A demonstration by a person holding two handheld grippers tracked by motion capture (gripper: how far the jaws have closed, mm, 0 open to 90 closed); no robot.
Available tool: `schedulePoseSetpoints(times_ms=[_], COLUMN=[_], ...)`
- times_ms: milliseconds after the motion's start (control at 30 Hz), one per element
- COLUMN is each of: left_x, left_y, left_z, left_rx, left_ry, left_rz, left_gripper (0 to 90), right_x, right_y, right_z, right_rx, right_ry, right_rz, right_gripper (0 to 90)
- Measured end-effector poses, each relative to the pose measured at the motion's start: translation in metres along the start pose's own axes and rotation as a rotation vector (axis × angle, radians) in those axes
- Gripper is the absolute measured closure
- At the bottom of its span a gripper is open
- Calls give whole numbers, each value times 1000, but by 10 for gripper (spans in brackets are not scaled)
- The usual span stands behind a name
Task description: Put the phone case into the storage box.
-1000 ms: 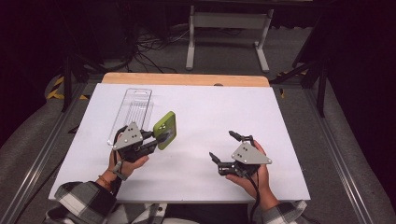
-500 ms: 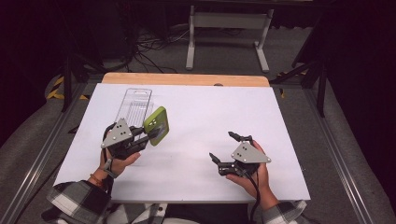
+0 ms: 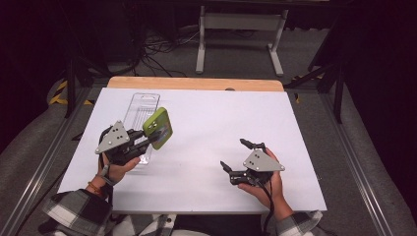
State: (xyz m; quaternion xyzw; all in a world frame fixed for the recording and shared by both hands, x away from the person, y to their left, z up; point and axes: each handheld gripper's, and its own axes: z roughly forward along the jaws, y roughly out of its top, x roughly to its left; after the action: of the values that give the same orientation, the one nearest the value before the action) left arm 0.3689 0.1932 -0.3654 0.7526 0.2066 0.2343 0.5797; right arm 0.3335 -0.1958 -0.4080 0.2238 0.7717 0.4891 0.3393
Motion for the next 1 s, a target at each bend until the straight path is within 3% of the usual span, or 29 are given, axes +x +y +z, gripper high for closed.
schedulePoseSetpoints(times_ms=[300,1000], left_x=[8,26], left_y=[2,2], left_z=[-8,-22], left_rx=[-7,-16], left_ry=[7,35], left_rz=[16,1], left_gripper=[777,776], right_x=[1,2], right_y=[0,-2], right_z=[1,4], right_rx=[2,19], right_ry=[5,16], right_rz=[-8,-15], right_gripper=[102,108])
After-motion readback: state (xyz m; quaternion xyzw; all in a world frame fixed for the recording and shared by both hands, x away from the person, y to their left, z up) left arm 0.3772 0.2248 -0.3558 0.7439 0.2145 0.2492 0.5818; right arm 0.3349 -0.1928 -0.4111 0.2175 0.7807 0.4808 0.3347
